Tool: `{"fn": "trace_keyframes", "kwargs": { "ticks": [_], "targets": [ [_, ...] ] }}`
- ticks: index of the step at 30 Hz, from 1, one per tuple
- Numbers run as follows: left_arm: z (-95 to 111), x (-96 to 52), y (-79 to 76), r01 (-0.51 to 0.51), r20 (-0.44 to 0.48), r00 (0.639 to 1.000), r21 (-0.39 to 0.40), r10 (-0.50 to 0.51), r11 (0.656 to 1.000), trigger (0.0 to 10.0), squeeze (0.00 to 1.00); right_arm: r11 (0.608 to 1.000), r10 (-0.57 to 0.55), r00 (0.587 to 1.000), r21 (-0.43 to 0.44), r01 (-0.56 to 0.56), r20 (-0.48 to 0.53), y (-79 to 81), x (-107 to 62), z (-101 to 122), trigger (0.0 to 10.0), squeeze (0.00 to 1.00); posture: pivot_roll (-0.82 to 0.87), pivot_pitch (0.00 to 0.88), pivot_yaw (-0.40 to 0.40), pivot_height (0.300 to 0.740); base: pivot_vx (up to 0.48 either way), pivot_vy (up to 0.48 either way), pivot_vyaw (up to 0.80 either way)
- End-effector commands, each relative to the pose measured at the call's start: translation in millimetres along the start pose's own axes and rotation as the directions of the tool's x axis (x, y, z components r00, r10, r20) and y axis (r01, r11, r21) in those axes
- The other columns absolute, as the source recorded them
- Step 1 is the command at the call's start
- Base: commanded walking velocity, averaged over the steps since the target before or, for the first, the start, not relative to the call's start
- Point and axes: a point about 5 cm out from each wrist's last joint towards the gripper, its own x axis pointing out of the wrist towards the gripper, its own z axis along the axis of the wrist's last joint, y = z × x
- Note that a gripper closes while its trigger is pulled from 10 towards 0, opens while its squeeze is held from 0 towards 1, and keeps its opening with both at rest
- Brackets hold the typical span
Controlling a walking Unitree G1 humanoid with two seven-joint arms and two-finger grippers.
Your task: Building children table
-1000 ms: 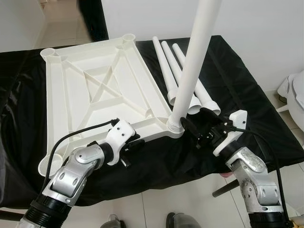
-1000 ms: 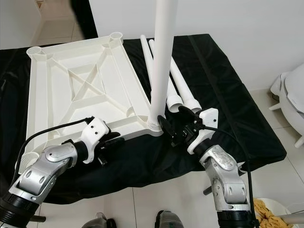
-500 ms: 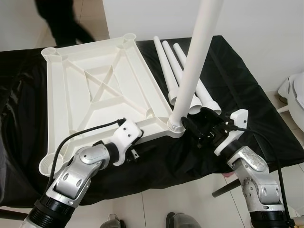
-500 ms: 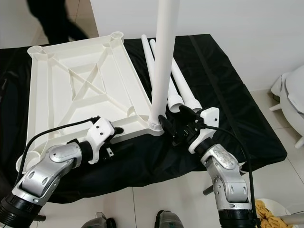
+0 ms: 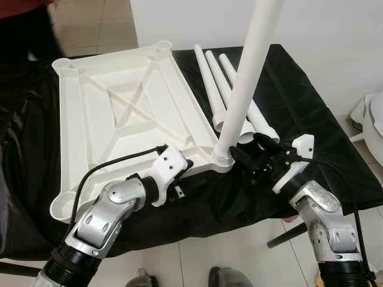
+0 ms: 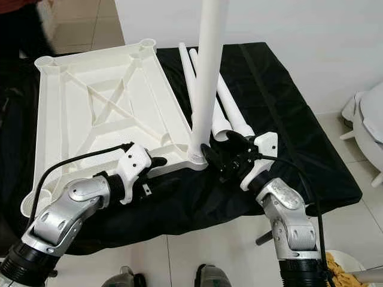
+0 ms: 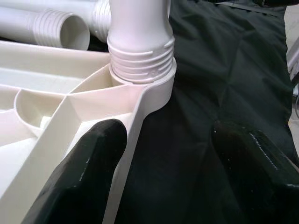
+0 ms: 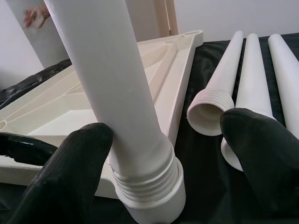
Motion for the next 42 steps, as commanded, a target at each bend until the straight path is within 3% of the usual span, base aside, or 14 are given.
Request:
{"fn": "trace_keyframes", "kwargs": {
  "ticks": [1, 17, 20, 23, 30, 36, 38, 39, 41, 42],
  "targets": [
    [-3.8, 2.3, -1.1, 0.009, -0.026, 1.000, -0.006, -0.009, 1.000, 10.0, 0.00, 1.000, 0.013, 1.000, 0.008, -0.014, 0.009, -0.9, 1.1, 2.8, 10.0, 0.00, -0.07, 0.105, 0.025, 0.740, 0.000, 0.000, 0.00],
    [-0.8, -10.1, 3.7, -0.047, 0.002, 0.999, 0.025, 0.047, 0.999, 10.0, 0.00, 0.999, 0.032, 0.999, 0.016, -0.032, 0.014, 1.3, -6.3, 4.1, 10.0, 0.00, -0.06, 0.108, 0.028, 0.740, 0.000, 0.000, 0.00],
    [2.4, -14.6, 6.9, -0.093, 0.031, 0.995, 0.043, 0.092, 0.995, 10.0, 0.00, 1.000, -0.003, 0.999, 0.023, 0.002, 0.053, 3.9, -6.7, 6.2, 10.0, 0.00, -0.06, 0.109, 0.029, 0.740, 0.000, 0.000, 0.00],
    [9.3, -25.4, 12.8, -0.218, 0.113, 0.971, 0.056, 0.211, 0.974, 10.0, 0.00, 0.995, -0.093, 0.986, -0.014, 0.096, 0.139, 11.1, -6.0, 11.7, 10.0, 0.00, -0.05, 0.111, 0.034, 0.740, 0.000, 0.000, 0.00],
    [7.1, -36.4, 7.1, -0.286, 0.139, 0.950, 0.032, 0.279, 0.958, 10.0, 0.00, 0.991, -0.123, 0.979, -0.029, 0.130, 0.161, 23.5, -9.4, 7.2, 10.0, 0.00, -0.05, 0.111, 0.037, 0.740, 0.000, 0.000, 0.00],
    [2.5, -45.7, -0.9, -0.327, 0.155, 0.937, 0.067, 0.314, 0.943, 10.0, 0.00, 0.990, -0.127, 0.981, -0.041, 0.134, 0.145, 35.6, -14.6, -2.2, 10.0, 0.00, -0.03, 0.125, 0.042, 0.740, 0.000, 0.000, 0.00],
    [1.2, -50.8, -0.9, -0.364, 0.166, 0.922, 0.056, 0.351, 0.930, 10.0, 0.00, 0.989, -0.137, 0.981, -0.038, 0.143, 0.139, 38.4, -17.1, -5.1, 10.0, 0.00, -0.03, 0.127, 0.042, 0.740, 0.000, 0.000, 0.00],
    [0.1, -56.7, 0.3, -0.409, 0.180, 0.900, 0.035, 0.396, 0.912, 10.0, 0.00, 0.985, -0.157, 0.978, -0.045, 0.164, 0.135, 38.9, -20.1, -7.3, 10.0, 0.00, -0.02, 0.129, 0.042, 0.740, 0.000, 0.000, 0.00],
    [-1.5, -69.4, 6.0, -0.540, 0.224, 0.823, 0.023, 0.522, 0.841, 10.0, 0.00, 0.968, -0.235, 0.962, -0.050, 0.244, 0.142, 36.1, -26.2, -10.2, 10.0, 0.00, -0.02, 0.131, 0.044, 0.740, 0.000, 0.000, 0.00],
    [-1.5, -69.4, 6.0, -0.540, 0.224, 0.823, 0.023, 0.522, 0.841, 10.0, 0.00, 0.968, -0.235, 0.962, -0.050, 0.244, 0.142, 36.1, -26.2, -10.2, 10.0, 0.00, -0.02, 0.131, 0.044, 0.740, 0.000, 0.000, 0.00]
  ]
}}
